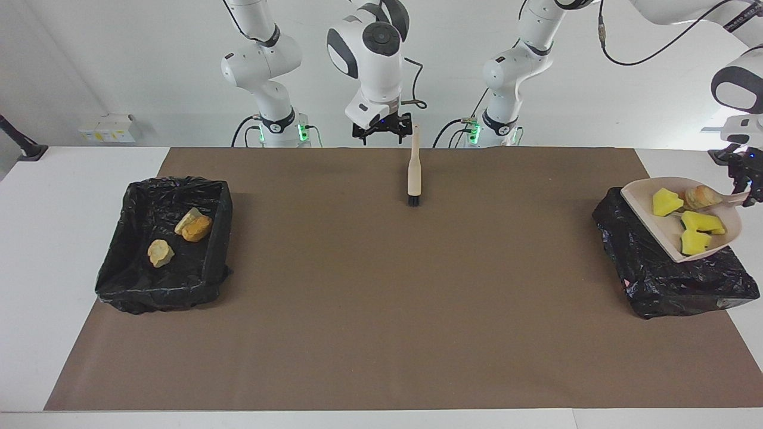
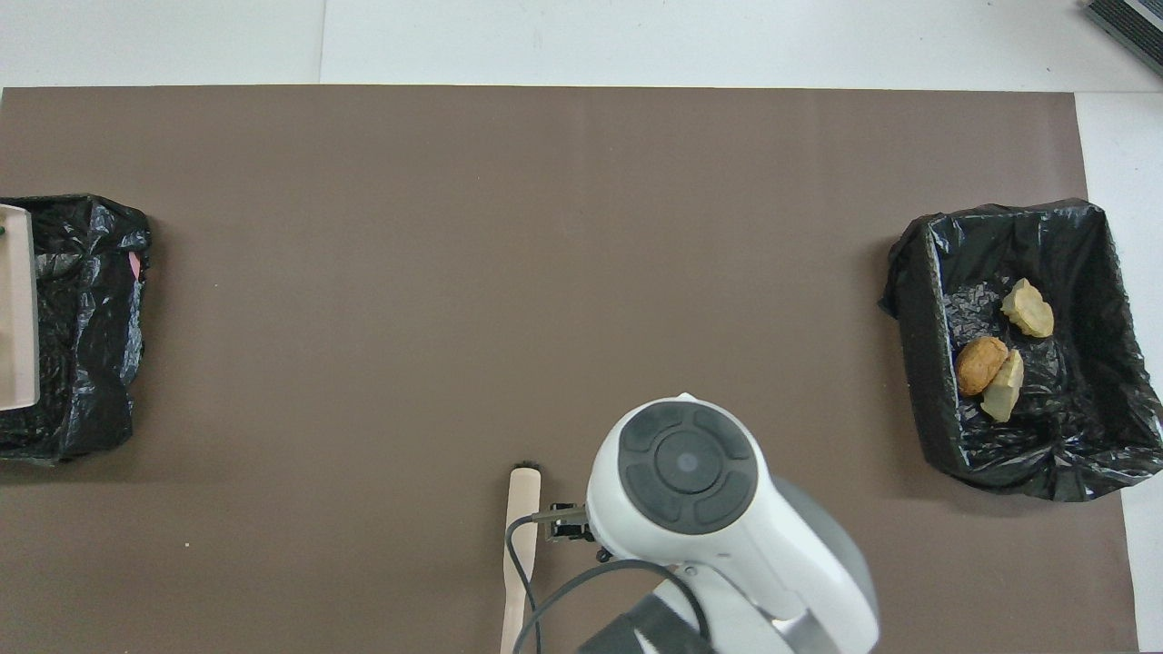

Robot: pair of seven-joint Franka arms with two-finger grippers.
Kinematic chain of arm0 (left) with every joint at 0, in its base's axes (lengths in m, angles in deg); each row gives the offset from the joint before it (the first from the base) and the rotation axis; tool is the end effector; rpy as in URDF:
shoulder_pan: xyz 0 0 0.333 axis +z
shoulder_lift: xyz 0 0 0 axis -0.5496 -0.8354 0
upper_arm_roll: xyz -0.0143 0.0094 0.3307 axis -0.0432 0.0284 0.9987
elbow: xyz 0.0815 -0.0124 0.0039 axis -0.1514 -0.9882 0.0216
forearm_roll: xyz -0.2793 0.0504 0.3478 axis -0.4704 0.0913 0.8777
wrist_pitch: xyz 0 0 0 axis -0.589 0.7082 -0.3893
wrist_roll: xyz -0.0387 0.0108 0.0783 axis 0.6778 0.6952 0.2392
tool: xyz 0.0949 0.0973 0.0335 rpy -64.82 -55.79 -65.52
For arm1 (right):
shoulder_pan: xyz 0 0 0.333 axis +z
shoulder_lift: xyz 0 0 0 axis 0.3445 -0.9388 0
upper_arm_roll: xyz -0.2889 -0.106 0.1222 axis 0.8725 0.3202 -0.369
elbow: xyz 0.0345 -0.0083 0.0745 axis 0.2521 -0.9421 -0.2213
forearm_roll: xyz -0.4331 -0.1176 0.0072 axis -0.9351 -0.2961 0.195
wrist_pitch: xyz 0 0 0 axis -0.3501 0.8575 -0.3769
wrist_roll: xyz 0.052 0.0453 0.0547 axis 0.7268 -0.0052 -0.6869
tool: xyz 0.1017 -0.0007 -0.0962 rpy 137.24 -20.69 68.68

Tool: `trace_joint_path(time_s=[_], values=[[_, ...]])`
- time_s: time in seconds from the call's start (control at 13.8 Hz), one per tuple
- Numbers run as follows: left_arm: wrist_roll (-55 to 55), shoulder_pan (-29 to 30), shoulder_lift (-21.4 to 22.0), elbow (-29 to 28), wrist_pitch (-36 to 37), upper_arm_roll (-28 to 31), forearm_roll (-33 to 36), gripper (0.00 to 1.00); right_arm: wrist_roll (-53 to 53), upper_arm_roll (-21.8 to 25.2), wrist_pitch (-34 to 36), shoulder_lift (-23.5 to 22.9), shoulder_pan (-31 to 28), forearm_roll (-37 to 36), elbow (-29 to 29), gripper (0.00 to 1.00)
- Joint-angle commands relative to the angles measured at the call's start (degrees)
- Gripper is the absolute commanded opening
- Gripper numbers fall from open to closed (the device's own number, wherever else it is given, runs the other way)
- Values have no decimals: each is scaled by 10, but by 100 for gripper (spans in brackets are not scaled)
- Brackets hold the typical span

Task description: Sweep and dump trash in bin

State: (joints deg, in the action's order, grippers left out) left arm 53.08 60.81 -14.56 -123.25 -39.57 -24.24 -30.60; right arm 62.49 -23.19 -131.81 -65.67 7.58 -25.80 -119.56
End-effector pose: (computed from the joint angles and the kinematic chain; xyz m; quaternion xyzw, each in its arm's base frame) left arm 0.6265 0.3552 0.4736 -0.6856 0.6926 0.0936 0.2036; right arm 0.4455 0.3666 0.4720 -0.9927 -0.0205 0.1180 0.0155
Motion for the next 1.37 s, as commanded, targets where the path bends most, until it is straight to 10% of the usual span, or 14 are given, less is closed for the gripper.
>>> trace_joint_path(time_s=[0.0,0.72,1.3], values=[[-6,0,-25,22,-34,-6,94,0,-67,-5,49,-3,-64,-11,56,100],[-215,-47,13,-40,-6,-6,448,0,-382,64,72,6,-224,-143,107,100],[-244,-87,39,-13,111,-10,514,0,-376,66,64,-29,-337,-107,168,100]])
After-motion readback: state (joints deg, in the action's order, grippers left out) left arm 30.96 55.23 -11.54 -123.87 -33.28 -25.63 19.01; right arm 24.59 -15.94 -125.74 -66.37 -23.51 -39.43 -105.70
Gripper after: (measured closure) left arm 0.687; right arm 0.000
